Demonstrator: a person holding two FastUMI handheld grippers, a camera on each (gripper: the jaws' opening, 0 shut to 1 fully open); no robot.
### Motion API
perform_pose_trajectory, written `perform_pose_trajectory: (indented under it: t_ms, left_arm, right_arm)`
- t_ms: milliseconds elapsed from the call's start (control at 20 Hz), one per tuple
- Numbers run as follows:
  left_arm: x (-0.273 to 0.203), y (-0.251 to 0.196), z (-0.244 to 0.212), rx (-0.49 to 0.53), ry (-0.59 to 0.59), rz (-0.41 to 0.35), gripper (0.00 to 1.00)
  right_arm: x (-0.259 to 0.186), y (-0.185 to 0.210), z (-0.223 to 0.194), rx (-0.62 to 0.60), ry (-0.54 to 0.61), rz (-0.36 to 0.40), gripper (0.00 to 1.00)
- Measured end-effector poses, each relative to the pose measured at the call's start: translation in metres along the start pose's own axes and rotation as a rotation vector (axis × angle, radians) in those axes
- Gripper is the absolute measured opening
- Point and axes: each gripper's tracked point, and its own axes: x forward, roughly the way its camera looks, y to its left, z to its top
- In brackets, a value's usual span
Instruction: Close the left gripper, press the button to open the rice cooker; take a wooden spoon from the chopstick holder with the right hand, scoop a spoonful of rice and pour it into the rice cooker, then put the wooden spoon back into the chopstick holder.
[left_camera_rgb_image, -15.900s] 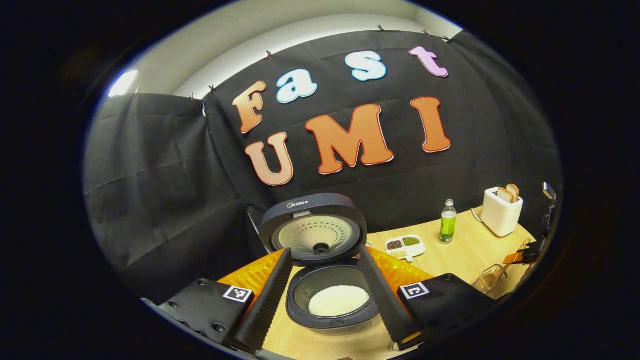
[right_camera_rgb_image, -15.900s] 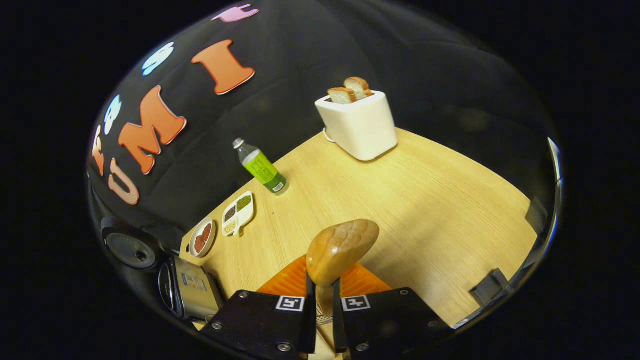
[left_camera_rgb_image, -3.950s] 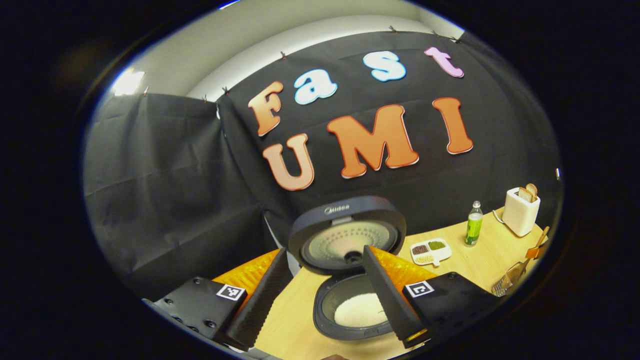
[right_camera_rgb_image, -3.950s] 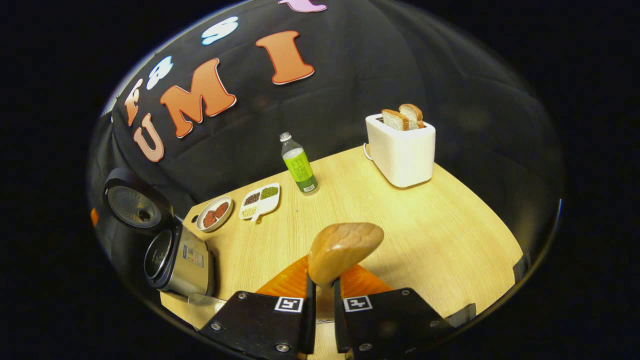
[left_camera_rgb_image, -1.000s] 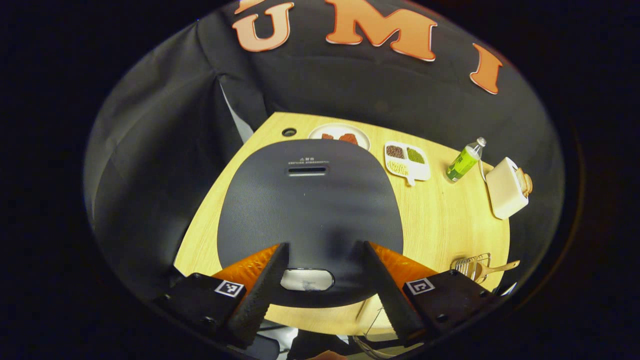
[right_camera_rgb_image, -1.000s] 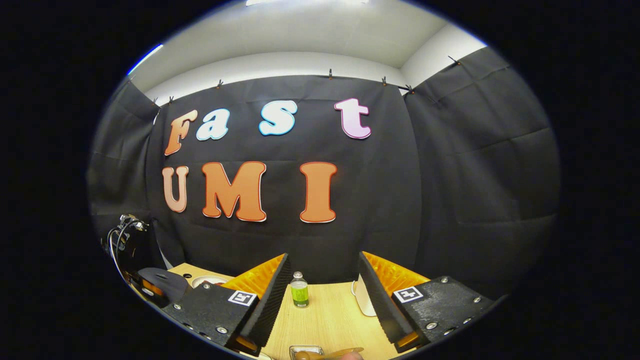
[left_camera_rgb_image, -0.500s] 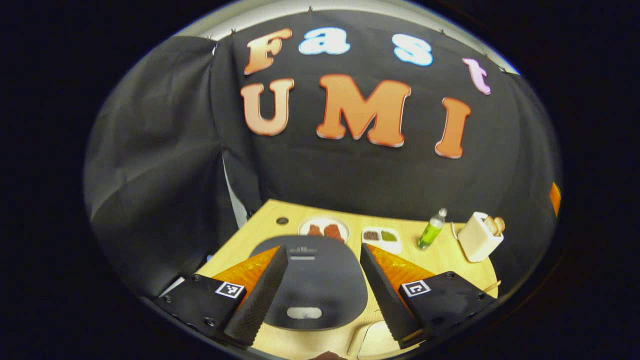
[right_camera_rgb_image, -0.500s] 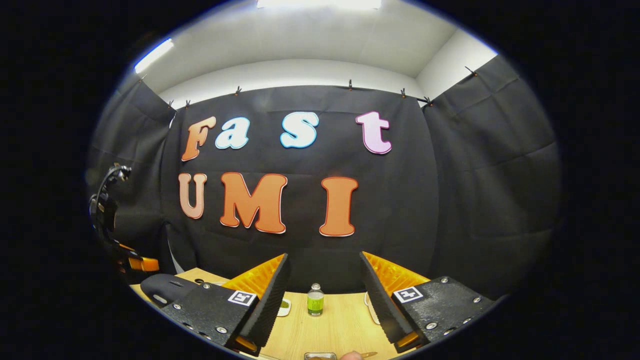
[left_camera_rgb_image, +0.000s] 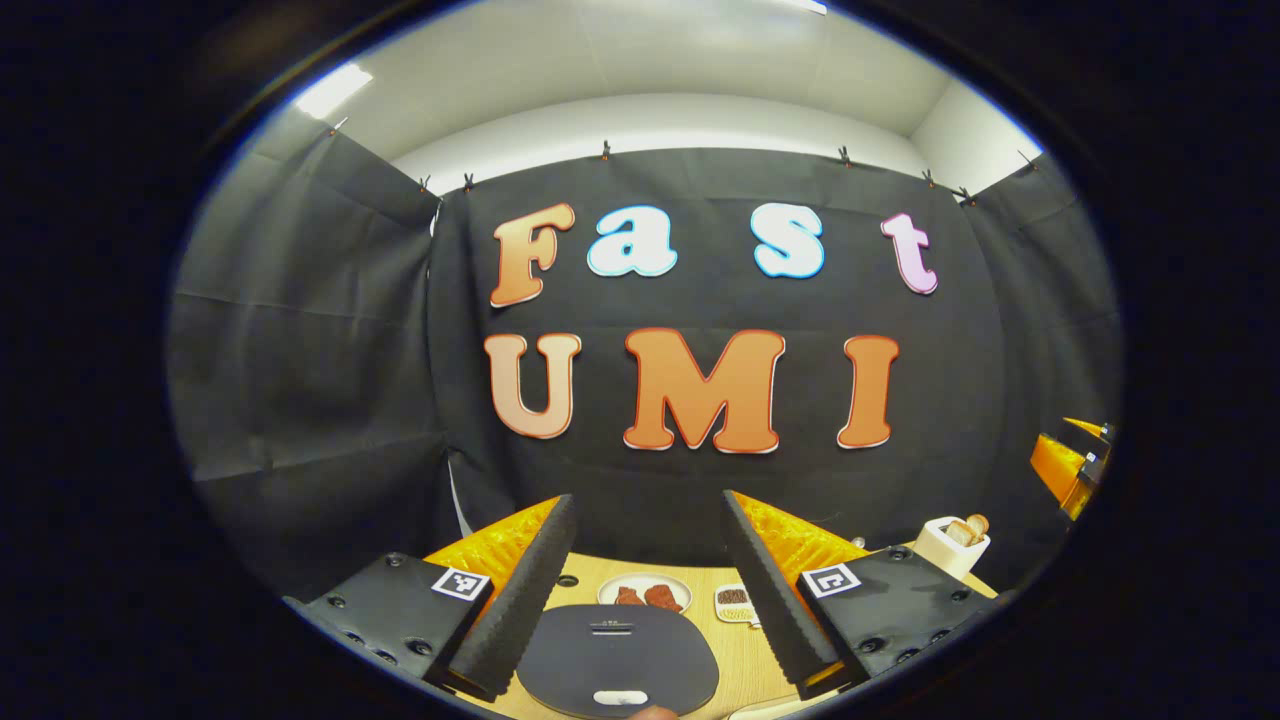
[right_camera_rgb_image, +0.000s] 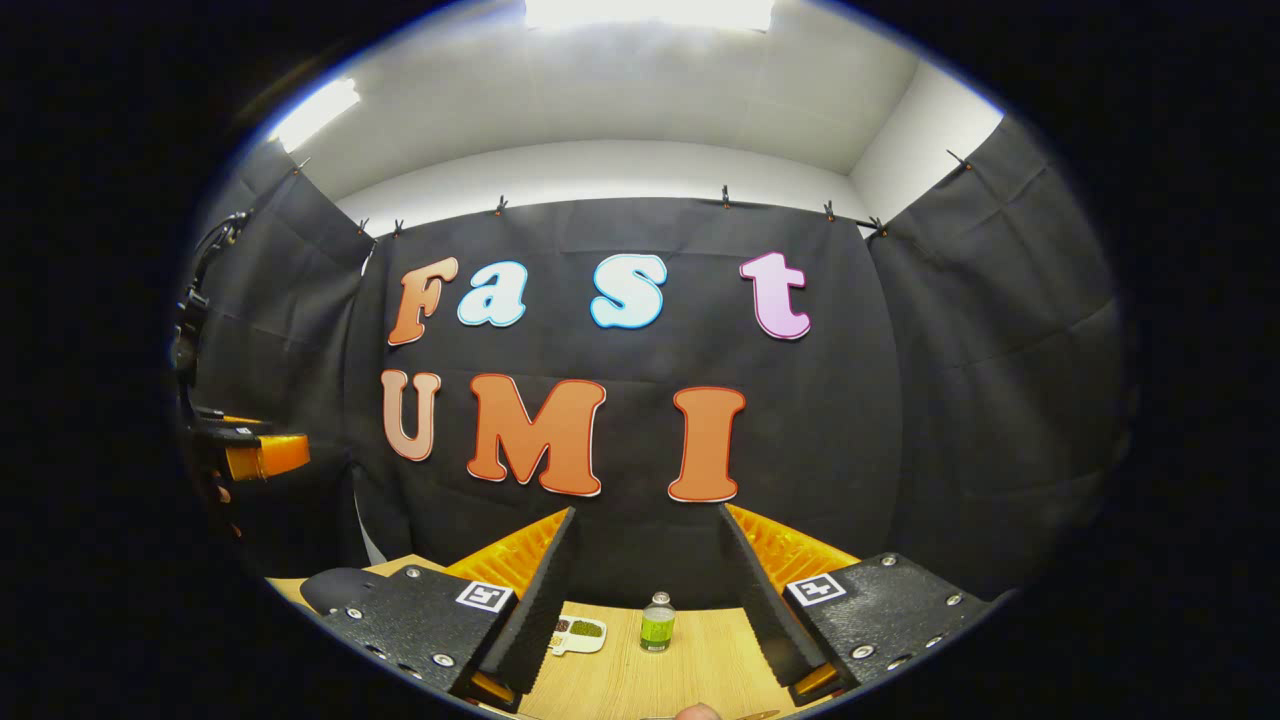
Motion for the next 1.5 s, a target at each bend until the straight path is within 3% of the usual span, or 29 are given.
perform_pose_trajectory:
  t_ms: [250,600,750,1500]
  left_arm:
    - [-0.008,-0.010,0.013,0.055,-0.078,-0.014,1.00]
    - [-0.008,-0.031,0.006,0.044,-0.081,-0.058,1.00]
    - [-0.004,-0.034,0.008,0.055,-0.090,-0.067,0.94]
    - [0.003,-0.035,0.007,0.045,-0.094,-0.094,0.94]
  right_arm:
    - [-0.001,0.015,-0.001,0.008,-0.008,0.024,0.85]
    - [0.004,0.022,-0.007,0.029,0.010,0.019,0.84]
    - [0.004,0.021,-0.007,0.035,0.013,0.014,0.84]
    - [0.008,0.023,-0.009,0.023,0.021,0.001,0.84]
